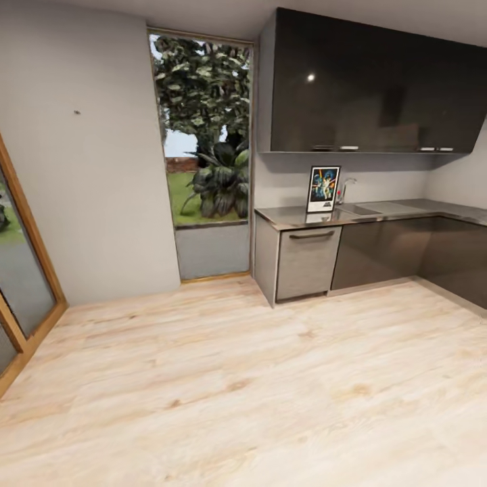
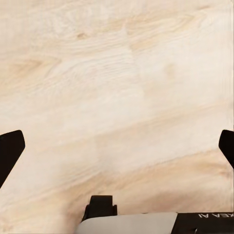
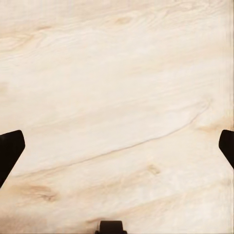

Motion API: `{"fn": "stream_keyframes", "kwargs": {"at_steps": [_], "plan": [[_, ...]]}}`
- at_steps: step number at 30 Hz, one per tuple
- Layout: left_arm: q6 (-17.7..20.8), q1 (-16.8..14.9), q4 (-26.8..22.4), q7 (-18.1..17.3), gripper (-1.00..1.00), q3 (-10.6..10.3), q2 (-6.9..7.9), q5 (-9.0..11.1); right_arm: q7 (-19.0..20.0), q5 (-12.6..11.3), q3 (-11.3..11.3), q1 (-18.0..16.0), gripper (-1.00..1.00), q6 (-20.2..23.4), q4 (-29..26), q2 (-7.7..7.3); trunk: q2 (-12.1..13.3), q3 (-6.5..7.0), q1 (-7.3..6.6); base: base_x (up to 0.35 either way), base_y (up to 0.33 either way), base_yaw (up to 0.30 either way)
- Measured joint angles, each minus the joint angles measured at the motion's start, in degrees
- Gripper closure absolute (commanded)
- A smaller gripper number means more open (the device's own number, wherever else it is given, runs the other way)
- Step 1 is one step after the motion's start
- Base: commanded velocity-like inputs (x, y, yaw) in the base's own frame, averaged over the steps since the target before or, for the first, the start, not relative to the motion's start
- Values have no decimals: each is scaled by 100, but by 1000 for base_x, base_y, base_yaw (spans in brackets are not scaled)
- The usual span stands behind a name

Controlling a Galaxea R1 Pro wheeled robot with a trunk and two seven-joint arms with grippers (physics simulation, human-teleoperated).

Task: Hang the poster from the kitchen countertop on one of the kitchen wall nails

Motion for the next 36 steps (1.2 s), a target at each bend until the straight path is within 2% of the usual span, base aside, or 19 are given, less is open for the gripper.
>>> {"fn": "stream_keyframes", "kwargs": {"at_steps": [20, 36], "plan": [[0, 1, 1, 3, -100, 0, 0, 0, 0, 7, 27, -1, -100, -1, 9, 1, 0, 35, 0, 256, -248, -234], [5, 1, 1, 3, -100, 0, 1, 0, 0, 8, 29, -2, -100, -1, 20, 1, 0, 35, 0, 256, -247, -25]]}}
